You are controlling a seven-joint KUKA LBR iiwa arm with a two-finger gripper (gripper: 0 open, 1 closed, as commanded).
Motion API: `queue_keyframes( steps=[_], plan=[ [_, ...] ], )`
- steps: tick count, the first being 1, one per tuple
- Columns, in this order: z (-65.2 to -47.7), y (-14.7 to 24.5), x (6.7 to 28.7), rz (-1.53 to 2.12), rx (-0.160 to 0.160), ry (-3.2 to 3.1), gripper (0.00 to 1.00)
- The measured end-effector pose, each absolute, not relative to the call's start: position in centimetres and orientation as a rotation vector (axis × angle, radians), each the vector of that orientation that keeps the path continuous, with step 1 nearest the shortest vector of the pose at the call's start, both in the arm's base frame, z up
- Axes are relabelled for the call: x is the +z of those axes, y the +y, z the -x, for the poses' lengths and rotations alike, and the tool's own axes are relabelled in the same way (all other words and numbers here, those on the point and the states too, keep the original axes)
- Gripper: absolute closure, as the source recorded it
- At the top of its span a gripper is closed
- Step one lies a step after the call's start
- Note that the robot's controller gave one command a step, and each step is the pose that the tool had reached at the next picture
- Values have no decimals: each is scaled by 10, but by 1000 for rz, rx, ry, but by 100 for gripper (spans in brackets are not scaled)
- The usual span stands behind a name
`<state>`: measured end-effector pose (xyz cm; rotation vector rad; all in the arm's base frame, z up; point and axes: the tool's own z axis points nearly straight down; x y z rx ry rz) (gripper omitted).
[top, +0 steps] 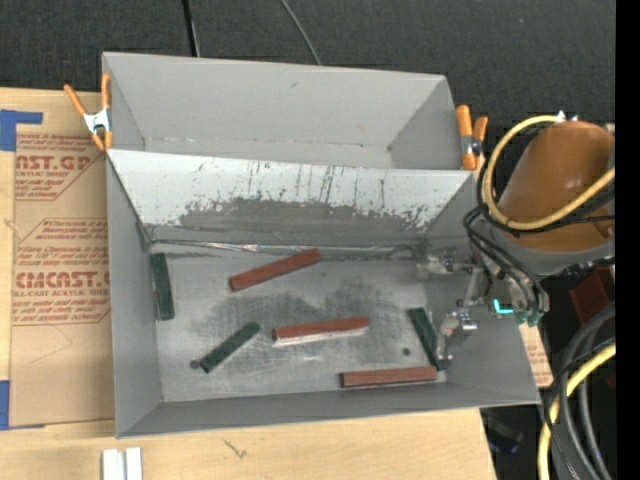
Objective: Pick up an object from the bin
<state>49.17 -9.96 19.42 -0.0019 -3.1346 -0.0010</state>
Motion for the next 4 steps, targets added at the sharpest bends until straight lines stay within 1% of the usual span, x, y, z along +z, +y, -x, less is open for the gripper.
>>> queue_keyframes(
  steps=[1, 2, 3, 4],
  plan=[
    [-494, -99, 198, -1, 1, -3142, 0],
    [-500, -100, 143, -32, 3, -3149, 0],
    [-507, -49, 72, 71, 1, -3140, 100],
    [-507, -49, 72, 71, 1, -3140, 100]
  ],
)
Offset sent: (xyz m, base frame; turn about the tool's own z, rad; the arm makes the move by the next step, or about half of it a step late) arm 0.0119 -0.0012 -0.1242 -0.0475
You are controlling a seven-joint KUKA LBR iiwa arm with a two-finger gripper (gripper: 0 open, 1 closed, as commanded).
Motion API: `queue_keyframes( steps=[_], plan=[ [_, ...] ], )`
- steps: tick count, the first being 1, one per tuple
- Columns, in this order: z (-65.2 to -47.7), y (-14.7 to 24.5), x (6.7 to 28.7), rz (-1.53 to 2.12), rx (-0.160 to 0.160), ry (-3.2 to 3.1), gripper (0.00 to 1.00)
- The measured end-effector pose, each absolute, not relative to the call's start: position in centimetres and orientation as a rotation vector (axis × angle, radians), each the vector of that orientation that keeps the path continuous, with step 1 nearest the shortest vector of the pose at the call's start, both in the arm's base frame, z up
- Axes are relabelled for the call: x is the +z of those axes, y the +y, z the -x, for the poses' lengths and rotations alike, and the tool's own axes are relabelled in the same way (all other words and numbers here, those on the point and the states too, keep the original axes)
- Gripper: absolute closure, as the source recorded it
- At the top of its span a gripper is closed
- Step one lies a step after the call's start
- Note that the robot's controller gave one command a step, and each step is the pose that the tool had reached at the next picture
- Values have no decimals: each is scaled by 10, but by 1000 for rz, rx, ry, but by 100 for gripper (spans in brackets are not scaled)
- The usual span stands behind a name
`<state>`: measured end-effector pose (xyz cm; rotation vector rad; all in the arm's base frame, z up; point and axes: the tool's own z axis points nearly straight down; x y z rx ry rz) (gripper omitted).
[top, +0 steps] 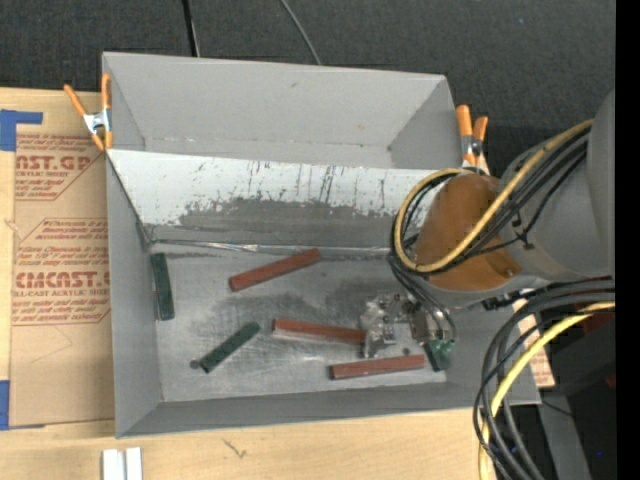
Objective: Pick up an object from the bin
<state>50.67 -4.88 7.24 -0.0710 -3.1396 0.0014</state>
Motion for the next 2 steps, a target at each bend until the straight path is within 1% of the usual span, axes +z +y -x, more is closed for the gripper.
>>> queue_keyframes(
  steps=[1, 2],
  plan=[
    [-511, -41, 227, -127, 1, -3143, 100],
    [-511, -41, 226, -127, 1, -3141, 0]
  ],
)
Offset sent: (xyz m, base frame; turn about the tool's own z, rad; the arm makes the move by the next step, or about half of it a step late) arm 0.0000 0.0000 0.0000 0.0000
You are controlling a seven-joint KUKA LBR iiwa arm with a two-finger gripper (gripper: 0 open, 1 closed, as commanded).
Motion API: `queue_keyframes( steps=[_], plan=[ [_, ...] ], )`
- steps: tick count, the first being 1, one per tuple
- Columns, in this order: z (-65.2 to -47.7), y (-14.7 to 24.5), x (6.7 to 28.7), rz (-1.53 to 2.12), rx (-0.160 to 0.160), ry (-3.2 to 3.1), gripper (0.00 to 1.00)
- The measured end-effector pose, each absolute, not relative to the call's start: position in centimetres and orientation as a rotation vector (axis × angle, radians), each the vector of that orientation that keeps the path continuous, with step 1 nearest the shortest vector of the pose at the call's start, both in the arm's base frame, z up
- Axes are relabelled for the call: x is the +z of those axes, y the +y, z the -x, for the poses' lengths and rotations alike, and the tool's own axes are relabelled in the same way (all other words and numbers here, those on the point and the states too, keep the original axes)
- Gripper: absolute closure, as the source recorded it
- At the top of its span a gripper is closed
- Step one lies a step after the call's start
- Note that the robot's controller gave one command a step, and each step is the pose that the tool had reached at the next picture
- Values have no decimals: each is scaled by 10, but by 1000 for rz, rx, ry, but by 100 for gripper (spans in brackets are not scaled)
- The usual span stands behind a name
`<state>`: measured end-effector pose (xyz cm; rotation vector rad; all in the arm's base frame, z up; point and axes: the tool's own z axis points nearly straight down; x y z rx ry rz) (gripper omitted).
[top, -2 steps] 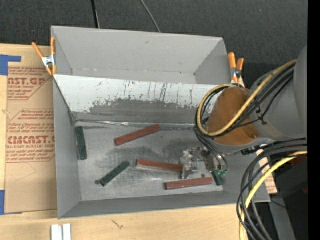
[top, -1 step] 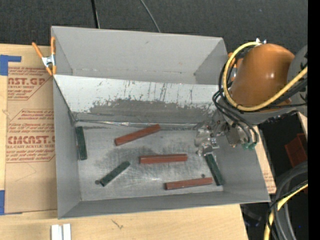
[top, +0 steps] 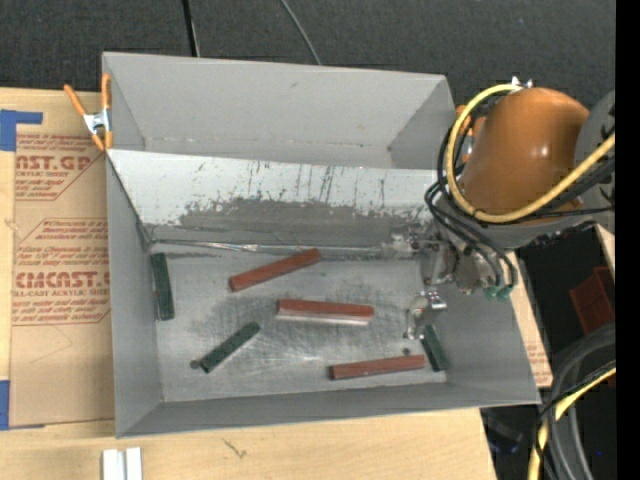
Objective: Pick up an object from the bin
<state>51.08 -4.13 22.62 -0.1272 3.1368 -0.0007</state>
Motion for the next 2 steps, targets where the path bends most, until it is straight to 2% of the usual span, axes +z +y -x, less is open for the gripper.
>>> queue_keyframes(
  steps=[1, 2],
  plan=[
    [-511, -41, 226, 127, -1, 3137, 0],
    [-534, -35, 169, 173, -2, 3128, 0]
  ],
)
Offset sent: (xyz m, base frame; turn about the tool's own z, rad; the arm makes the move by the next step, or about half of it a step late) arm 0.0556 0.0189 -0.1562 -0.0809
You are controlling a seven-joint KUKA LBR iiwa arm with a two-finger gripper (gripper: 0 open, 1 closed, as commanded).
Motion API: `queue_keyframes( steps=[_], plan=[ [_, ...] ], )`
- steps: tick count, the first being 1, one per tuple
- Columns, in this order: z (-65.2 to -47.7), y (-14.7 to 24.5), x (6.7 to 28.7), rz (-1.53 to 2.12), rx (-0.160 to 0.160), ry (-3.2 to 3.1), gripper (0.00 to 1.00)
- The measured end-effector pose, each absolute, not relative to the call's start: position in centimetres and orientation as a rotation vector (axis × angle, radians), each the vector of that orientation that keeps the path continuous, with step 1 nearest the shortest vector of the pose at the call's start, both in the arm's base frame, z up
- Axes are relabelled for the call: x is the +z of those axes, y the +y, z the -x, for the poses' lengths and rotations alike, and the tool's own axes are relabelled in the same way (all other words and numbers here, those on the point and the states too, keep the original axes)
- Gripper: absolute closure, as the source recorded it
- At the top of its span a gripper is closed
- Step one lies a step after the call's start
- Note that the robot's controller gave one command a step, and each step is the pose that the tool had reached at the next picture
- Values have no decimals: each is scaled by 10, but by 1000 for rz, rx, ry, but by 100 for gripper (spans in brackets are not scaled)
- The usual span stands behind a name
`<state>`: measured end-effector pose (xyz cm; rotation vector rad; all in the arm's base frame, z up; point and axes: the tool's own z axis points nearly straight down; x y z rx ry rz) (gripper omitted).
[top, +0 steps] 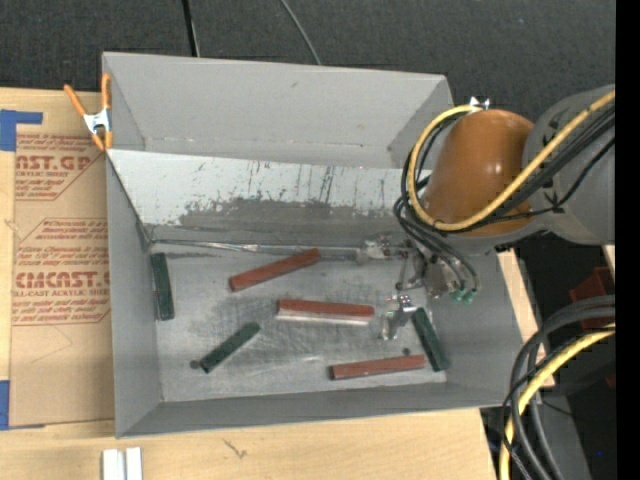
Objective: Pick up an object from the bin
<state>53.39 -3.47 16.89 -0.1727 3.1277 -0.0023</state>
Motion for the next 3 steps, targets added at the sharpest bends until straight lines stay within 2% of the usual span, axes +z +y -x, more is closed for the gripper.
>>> queue_keyframes(
  steps=[1, 2, 3],
  plan=[
    [-540, -38, 74, 217, -1, 3139, 100],
    [-540, -38, 74, 217, -1, 3139, 100],
    [-551, -23, 286, 211, -1, 3135, 100]
  ],
)
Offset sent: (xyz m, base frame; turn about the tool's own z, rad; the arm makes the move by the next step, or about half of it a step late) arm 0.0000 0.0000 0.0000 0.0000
